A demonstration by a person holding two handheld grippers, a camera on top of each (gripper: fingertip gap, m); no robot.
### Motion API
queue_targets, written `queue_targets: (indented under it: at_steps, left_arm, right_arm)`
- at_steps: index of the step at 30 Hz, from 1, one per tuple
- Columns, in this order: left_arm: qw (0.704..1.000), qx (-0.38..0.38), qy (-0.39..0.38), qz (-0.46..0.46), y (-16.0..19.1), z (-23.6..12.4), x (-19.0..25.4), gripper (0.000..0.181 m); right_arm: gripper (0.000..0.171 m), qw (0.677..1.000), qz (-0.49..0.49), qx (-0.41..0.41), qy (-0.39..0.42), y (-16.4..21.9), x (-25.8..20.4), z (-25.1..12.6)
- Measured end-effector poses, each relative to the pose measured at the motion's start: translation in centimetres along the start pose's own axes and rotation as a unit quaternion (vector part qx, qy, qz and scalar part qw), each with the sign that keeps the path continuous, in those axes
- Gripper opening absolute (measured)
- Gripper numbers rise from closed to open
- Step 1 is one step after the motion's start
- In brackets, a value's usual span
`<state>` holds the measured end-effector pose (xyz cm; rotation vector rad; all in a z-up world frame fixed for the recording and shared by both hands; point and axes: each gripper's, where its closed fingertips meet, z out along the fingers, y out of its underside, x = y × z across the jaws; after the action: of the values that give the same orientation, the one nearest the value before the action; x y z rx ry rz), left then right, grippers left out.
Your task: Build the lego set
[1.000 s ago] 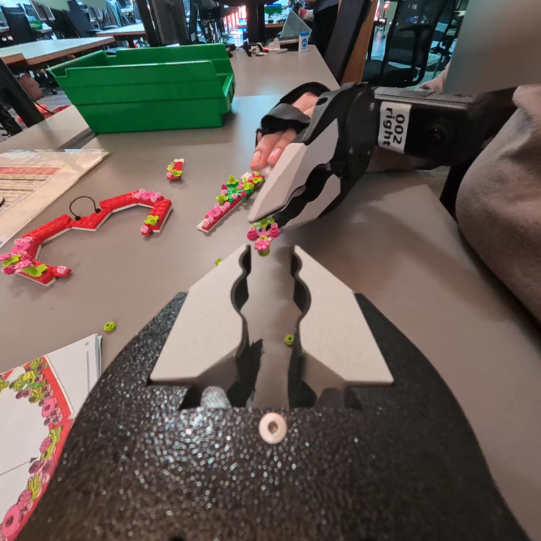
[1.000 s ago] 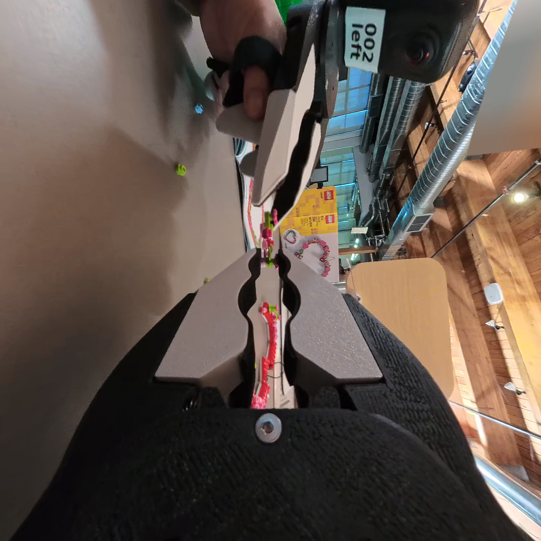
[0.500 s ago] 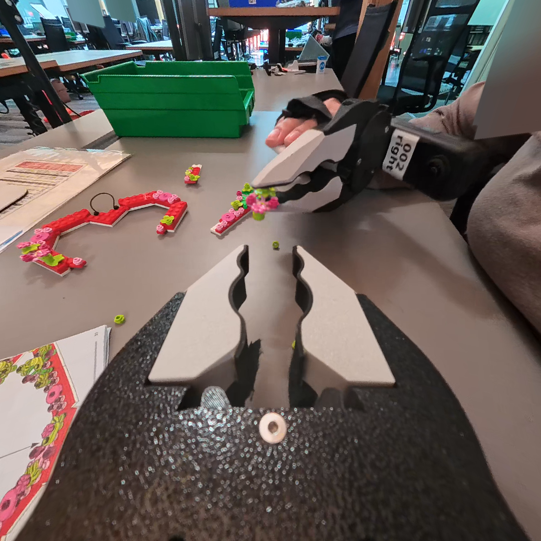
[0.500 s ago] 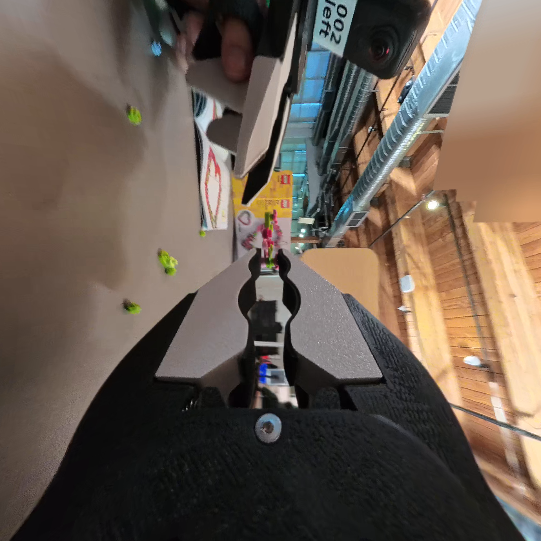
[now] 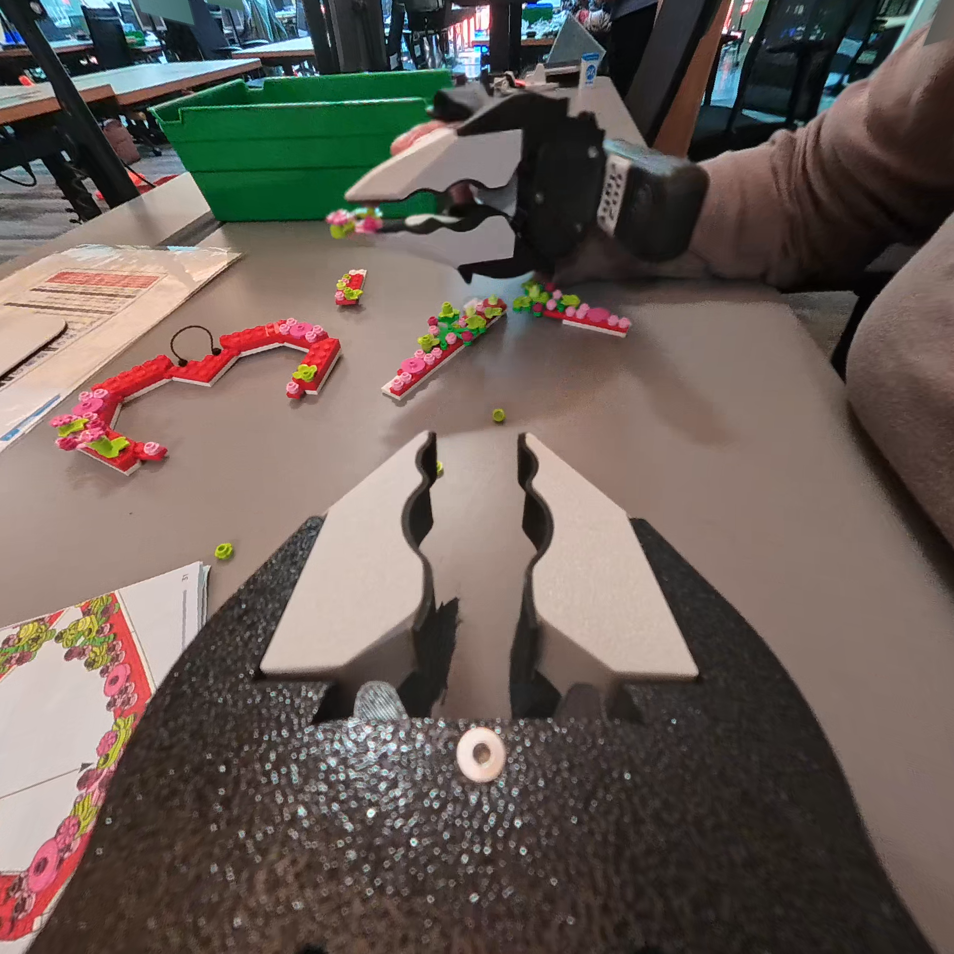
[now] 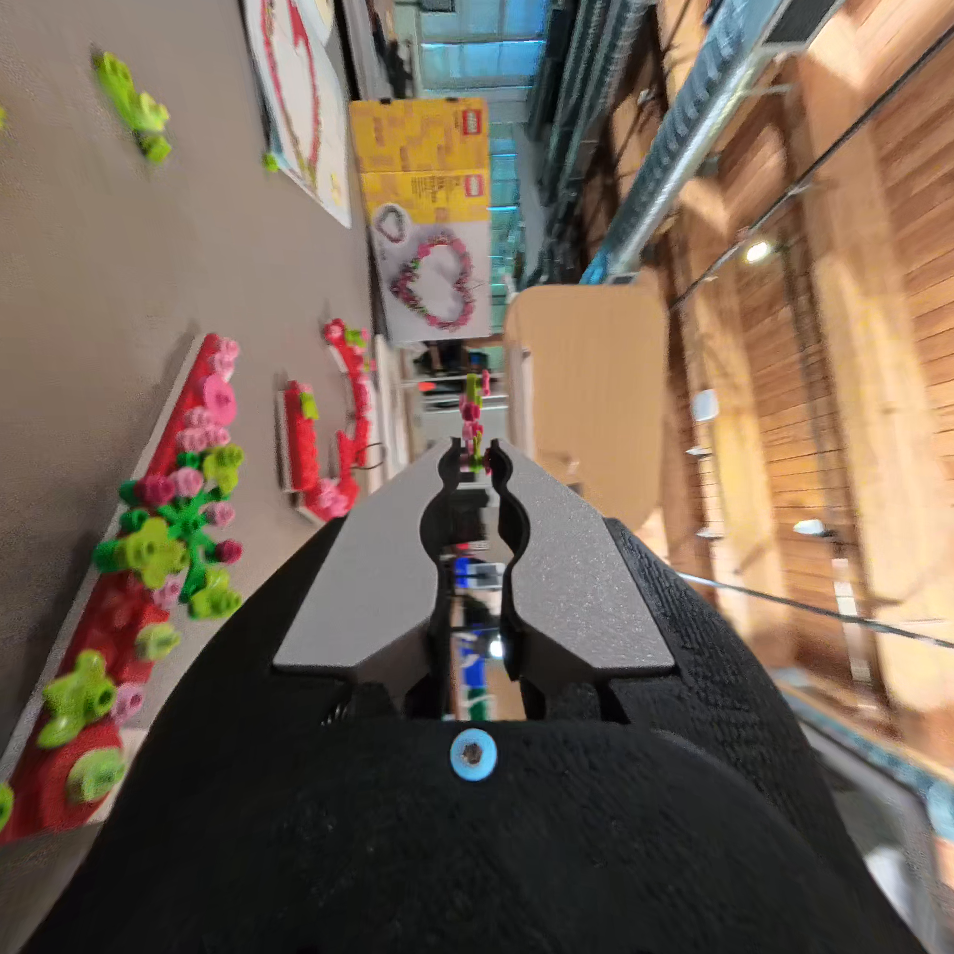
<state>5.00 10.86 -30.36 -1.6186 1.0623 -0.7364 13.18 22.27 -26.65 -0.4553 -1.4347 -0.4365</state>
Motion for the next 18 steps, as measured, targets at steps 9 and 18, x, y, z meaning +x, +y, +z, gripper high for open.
queue_targets:
  at_steps: [9, 18]
  left_arm:
    - [0.999, -0.018, -0.050, 0.000, -2.1, 1.7, -2.7, 0.027]
    - [0.995, -0.074, -0.045, 0.055, -2.7, 6.0, -7.6, 0.028]
  right_arm:
    - [0.009, 0.986, 0.136, 0.043, -0.091, 2.9, -3.6, 2.0]
    - [0.009, 0.972, 0.176, 0.065, -0.140, 2.5, -5.3, 2.5]
